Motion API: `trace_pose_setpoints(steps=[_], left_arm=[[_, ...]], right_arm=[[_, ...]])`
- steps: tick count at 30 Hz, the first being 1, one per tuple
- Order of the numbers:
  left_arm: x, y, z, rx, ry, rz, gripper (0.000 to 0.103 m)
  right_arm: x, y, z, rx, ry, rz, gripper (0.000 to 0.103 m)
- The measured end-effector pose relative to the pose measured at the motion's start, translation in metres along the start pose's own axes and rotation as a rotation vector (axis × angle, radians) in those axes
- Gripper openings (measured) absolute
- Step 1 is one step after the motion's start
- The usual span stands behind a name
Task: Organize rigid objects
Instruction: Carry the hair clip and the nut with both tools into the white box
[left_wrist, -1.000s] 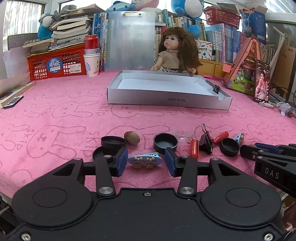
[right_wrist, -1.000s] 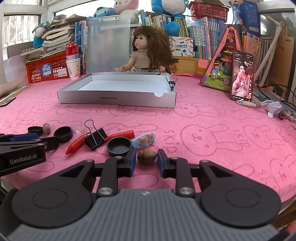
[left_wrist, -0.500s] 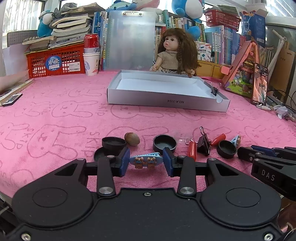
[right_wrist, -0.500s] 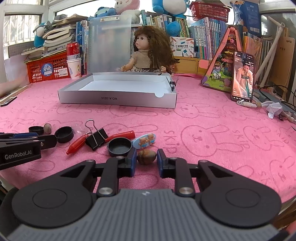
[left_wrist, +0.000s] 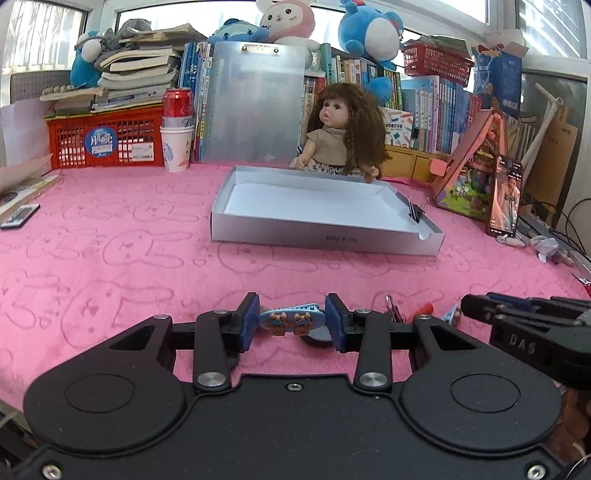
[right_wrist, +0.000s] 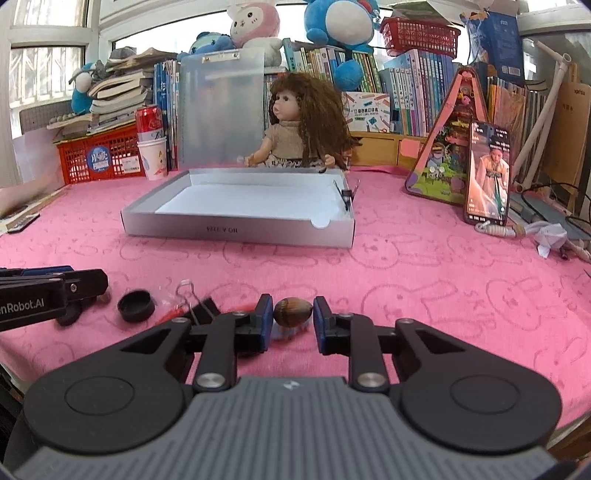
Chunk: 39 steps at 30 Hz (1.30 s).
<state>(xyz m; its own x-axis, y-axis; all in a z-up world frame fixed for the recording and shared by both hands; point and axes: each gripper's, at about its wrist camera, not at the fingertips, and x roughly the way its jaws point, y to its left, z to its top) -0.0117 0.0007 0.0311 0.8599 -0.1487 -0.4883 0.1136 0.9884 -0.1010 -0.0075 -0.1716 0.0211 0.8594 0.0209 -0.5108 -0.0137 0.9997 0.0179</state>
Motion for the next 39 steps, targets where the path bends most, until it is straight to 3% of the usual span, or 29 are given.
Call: trace_pose_setpoints(steps=[9,26,39], left_arm=[[0.020,0.010,0.031,-0.023,0.022,-0.054,0.037],[0.079,0.016,0.095,-0.031,0.064,-0.083,0.037],[0.154,0.010,0.143,-0.023,0.127,-0.078,0.037]], right_arm=[[0.012,-0.011,0.033,0.026,-0.018,0.021,0.028],[0.050,-0.020,0.080,0.001,-0.006,0.051,0.028],[0.107,-0.026,0.124,0.068,0.079,0.102,0.028]])
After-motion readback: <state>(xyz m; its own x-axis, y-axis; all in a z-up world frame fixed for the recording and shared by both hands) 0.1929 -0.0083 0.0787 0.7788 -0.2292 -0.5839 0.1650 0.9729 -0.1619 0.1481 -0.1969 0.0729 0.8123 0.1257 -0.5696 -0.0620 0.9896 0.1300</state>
